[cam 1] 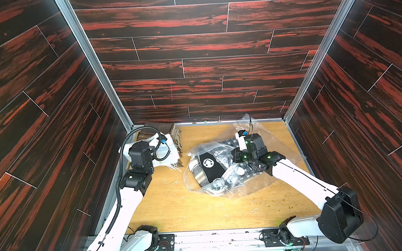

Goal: Take the scarf out of the vacuum bag
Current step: Place the scarf at the corner of the board.

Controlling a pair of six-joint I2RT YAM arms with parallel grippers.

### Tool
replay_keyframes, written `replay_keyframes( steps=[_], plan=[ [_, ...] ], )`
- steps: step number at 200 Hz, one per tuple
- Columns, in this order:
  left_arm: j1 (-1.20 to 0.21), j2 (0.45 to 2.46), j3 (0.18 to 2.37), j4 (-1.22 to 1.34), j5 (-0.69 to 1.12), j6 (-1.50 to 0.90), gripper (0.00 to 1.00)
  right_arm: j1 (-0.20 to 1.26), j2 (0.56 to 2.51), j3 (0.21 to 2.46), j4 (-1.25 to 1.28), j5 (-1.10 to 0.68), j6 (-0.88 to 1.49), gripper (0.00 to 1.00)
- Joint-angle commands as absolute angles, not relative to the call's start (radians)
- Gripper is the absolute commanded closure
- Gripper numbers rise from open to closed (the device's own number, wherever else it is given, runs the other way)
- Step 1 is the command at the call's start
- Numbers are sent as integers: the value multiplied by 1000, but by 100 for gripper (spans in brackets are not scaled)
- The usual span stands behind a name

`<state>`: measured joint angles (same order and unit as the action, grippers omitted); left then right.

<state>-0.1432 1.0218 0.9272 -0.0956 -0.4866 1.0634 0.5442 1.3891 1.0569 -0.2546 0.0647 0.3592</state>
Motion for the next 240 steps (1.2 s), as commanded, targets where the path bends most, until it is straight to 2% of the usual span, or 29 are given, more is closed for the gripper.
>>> replay_keyframes(
  steps=[1, 62, 114, 169, 240],
  plan=[
    [-116, 1026, 985, -22, -487, 1122, 100, 532, 1373, 1056, -281, 69, 360, 100],
    [-95, 1110, 1069, -13, -510, 1250, 100, 513, 1379, 1065, -295, 53, 347, 100],
    [-70, 1236, 1124, 76, -442, 1244, 100, 495, 1396, 1064, -294, 39, 340, 100],
    [-60, 1405, 1183, 269, -451, 1263, 100, 471, 1423, 1060, -269, 14, 338, 100],
    [-42, 1623, 1394, 306, -405, 1220, 100, 465, 1475, 1086, -236, -20, 323, 100]
  ],
)
